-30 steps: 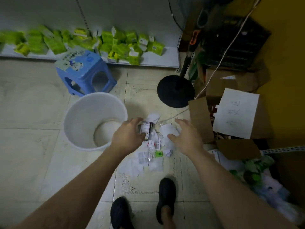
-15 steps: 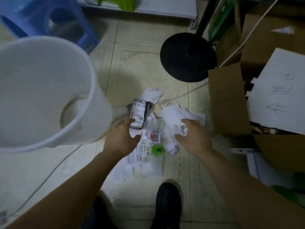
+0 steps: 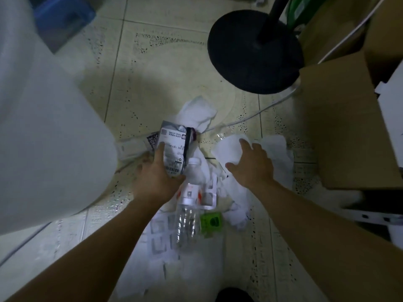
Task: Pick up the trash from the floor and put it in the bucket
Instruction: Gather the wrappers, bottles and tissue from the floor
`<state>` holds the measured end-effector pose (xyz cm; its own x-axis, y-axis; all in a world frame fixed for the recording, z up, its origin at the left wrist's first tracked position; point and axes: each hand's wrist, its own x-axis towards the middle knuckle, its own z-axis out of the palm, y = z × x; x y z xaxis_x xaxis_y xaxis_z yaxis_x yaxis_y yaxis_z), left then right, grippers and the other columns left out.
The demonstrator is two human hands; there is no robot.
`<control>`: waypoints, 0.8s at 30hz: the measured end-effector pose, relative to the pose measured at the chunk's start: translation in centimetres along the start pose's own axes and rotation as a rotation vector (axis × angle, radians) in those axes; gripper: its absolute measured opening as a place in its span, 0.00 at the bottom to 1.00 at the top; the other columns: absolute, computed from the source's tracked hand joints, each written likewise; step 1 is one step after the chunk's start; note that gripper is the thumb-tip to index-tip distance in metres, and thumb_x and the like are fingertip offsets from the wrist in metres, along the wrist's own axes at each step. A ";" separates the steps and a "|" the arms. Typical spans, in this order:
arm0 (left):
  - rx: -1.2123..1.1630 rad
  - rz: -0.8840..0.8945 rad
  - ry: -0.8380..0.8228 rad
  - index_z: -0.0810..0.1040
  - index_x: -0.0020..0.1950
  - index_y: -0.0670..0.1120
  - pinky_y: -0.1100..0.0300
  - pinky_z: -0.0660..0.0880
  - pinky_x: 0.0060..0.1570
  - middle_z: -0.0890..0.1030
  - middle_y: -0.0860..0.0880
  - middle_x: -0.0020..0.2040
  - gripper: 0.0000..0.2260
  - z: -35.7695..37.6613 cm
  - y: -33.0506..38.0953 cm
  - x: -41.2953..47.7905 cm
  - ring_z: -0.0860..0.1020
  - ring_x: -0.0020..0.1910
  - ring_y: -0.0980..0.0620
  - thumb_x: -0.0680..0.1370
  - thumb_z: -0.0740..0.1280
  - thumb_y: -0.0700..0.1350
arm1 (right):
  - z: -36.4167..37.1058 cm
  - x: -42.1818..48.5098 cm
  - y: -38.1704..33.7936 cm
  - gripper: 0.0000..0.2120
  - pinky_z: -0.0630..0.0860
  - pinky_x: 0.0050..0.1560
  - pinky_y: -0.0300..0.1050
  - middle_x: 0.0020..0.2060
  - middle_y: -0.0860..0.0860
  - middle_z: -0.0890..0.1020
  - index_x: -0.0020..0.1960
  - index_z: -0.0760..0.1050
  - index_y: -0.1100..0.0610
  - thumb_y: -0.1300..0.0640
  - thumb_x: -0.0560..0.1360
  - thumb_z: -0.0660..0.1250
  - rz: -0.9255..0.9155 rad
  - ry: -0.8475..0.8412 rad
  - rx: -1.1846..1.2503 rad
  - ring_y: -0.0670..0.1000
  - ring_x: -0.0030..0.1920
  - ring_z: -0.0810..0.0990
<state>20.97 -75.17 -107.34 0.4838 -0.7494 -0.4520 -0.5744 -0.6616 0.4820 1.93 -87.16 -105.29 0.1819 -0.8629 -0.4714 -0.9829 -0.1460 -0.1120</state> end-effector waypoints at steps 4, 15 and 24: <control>-0.029 -0.032 0.049 0.46 0.74 0.58 0.41 0.75 0.51 0.74 0.41 0.64 0.46 0.8 -0.1 0.9 0.74 0.58 0.36 0.65 0.70 0.67 | 1.1 1.5 -0.2 0.26 0.72 0.54 0.52 0.62 0.59 0.73 0.68 0.64 0.57 0.50 0.74 0.67 0.021 0.053 -0.098 0.60 0.61 0.71; -0.044 -0.020 0.118 0.61 0.70 0.52 0.51 0.75 0.42 0.74 0.40 0.54 0.33 -7.2 5.3 -4.5 0.77 0.46 0.38 0.68 0.70 0.47 | -7.0 -3.9 -1.8 0.13 0.76 0.41 0.43 0.44 0.55 0.85 0.50 0.82 0.57 0.68 0.74 0.61 -0.134 0.259 0.549 0.56 0.42 0.82; -0.053 0.044 0.201 0.75 0.64 0.55 0.59 0.72 0.45 0.74 0.45 0.53 0.19 -26.8 14.6 -15.9 0.79 0.43 0.44 0.73 0.66 0.46 | -25.6 -16.6 -10.0 0.19 0.81 0.30 0.46 0.40 0.55 0.83 0.37 0.82 0.49 0.66 0.74 0.57 0.108 -0.145 1.145 0.53 0.27 0.82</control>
<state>22.64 -73.59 -72.99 0.5839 -0.7643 -0.2738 -0.5651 -0.6248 0.5388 8.05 -83.74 -73.90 0.1727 -0.7696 -0.6147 -0.4062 0.5129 -0.7563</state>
